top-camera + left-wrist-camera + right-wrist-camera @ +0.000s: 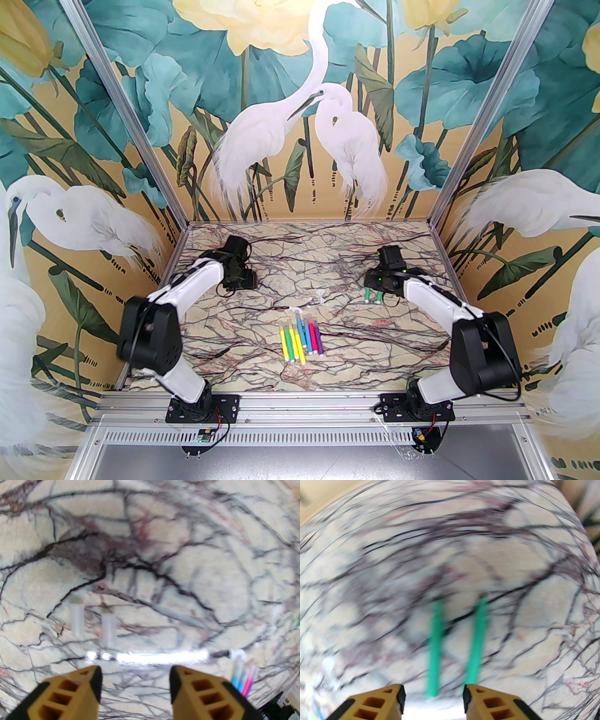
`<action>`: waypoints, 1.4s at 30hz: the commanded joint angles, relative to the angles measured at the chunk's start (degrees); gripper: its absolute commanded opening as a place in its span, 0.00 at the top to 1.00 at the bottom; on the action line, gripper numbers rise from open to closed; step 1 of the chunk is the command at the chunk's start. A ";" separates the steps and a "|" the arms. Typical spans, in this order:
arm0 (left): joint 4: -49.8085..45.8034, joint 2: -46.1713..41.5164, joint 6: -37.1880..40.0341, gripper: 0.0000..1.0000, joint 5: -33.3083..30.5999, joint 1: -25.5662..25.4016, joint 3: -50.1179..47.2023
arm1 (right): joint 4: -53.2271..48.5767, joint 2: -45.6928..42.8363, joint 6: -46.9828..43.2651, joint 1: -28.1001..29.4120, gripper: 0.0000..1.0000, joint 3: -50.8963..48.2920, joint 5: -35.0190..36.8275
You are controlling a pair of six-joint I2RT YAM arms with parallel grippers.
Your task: Open the pen caps
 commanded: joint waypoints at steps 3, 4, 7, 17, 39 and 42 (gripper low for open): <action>9.36 -7.38 -1.67 0.34 8.73 0.07 -8.19 | -5.02 -2.35 -2.74 5.20 0.51 -1.02 -5.65; 10.93 -8.43 -2.08 0.33 9.99 0.07 -9.67 | -4.99 -2.50 -2.42 6.41 0.51 -1.42 -6.71; 14.60 -10.23 -3.31 0.32 12.97 0.07 -12.70 | -5.30 -2.57 -1.38 10.82 0.51 -2.02 -7.74; 21.55 -15.14 -3.97 0.30 19.80 0.07 -18.46 | -6.07 -0.35 3.71 22.31 0.50 -2.67 -9.79; 24.30 -18.90 -5.39 0.29 20.45 0.07 -22.55 | -3.17 8.75 8.00 32.32 0.54 -2.71 -11.54; 24.21 -18.82 -5.28 0.29 20.32 0.07 -22.59 | -3.26 9.92 8.01 33.00 0.54 -2.04 -11.62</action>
